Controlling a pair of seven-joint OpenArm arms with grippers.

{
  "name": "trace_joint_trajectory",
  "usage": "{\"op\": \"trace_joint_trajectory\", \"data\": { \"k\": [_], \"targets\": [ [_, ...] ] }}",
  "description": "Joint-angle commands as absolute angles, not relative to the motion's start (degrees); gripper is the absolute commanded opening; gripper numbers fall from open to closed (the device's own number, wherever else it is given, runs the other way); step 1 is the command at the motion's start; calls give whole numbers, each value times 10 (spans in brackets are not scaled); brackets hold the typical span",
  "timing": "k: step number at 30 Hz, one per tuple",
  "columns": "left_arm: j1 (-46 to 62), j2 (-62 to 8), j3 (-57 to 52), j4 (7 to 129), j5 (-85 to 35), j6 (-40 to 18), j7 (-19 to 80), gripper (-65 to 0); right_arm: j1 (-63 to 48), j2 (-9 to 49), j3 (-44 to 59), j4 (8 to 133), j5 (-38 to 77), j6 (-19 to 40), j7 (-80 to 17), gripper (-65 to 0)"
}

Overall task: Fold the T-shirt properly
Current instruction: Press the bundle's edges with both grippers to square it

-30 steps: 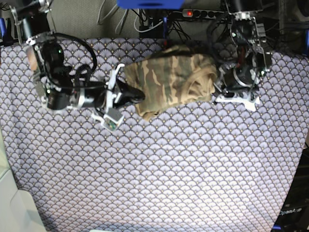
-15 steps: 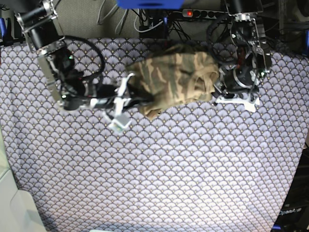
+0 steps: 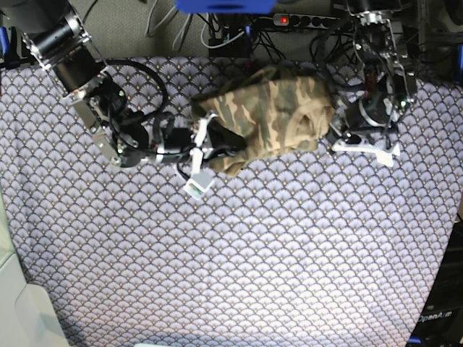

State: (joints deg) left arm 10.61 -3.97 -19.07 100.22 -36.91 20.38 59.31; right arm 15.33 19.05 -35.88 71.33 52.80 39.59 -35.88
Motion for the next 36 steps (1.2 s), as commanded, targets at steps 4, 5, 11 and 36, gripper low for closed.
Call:
{"op": "trace_joint_trajectory", "data": {
  "k": [4,5,11,36],
  "targets": [
    [139,-41,-191,1068,-379,201,593,-650,164,189,-356,706,516,400,-333,-650],
    [150,-38,-191,1091,-379,201,597,-650,164,185,-356,704,508,400,-330,-650],
    [157,-14,-192,1148,-380,201,641,-650,159,167,-351,703,456,400,-331,-650],
    [61,8,-185,935,-327,197,604,-650,46,196,-196,978,452,400,-451,-650]
  ]
}}
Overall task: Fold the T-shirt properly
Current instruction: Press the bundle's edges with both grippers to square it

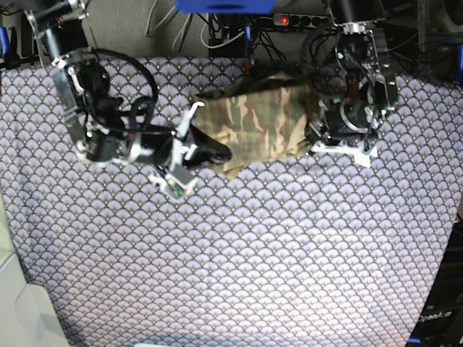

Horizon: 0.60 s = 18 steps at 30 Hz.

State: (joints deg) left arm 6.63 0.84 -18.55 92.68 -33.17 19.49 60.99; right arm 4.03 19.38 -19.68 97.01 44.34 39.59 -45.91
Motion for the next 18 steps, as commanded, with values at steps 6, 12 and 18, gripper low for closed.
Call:
{"op": "trace_joint_trajectory", "data": {
  "k": [6,12,18],
  "targets": [
    [61,8,-185,935,-327,197,601,-650,-7,195,-195,977,449,400,-410,-650],
    [61,6,-186,935,-327,197,600,-650,-26,186,-196,925,449,400,-381,-650],
    [61,5,-186,935,-327,197,598,-650,-22,182,-196,807,449,400,-340,-650]
  ]
}}
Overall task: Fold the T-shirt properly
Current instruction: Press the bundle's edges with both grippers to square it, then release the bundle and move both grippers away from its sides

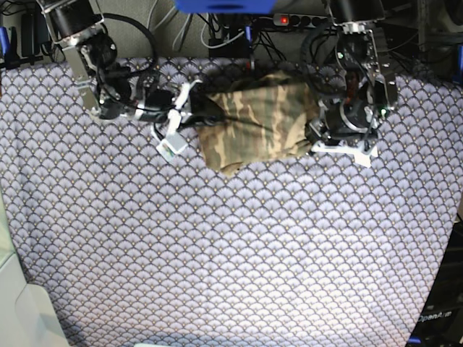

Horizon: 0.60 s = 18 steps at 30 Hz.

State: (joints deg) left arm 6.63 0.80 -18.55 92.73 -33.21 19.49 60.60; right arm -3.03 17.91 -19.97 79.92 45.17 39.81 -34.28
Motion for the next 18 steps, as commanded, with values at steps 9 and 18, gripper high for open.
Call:
{"op": "trace_joint_trajectory", "data": {
  "k": [9,18],
  "targets": [
    [61,5,-188,965,-327,197,604,-650,-27,213,-196,888,452,400,-335,-650],
    [69,5,-191,1149,-327,200,713,-650,-27,235,-98,1049,451,400,-468,-650]
  ]
}}
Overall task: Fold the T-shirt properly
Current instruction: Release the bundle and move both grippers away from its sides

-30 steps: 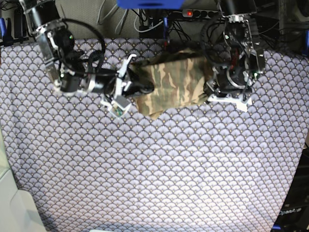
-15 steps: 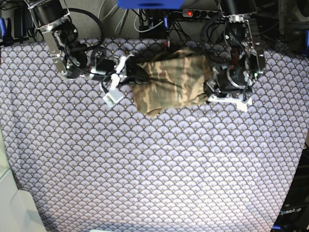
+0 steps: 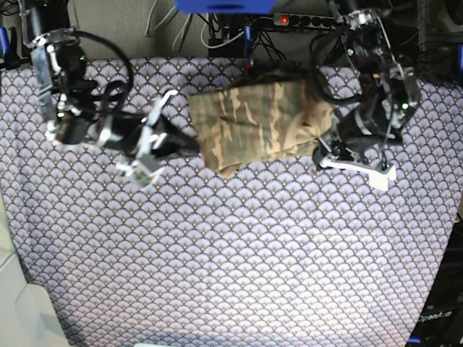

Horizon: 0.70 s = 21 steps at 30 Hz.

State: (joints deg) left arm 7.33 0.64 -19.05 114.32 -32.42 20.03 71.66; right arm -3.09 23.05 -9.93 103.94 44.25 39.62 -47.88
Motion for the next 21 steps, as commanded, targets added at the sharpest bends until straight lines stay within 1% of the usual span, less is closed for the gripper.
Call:
{"op": "trace_joint_trajectory", "data": {
  "k": [1,3,5,11,16,21],
  "targets": [
    [75,5,-191,1151,-327,200,742,-650,-29,235,-85,1047,450,400,-472,-650],
    [91,4,-191,1153,-327,198,800,-650,-41,238,-51,1038,450,400,-473,-650],
    [119,1,-190,1154,-327,197,800,-650,-55,246,-16,1033,449,400,-473,-650],
    [211,-65,-162,1156,-327,197,800,-650,-58,276,51,1008,448,400,-473,-650],
    [244,-108,-102,1156,-327,197,775,-650,-60,287,65,998,448,400,-473,-650],
    [240,-109,-65,1150,-320,201,771,-650,-65,284,65,998,449,400,-473,-650]
  ]
}}
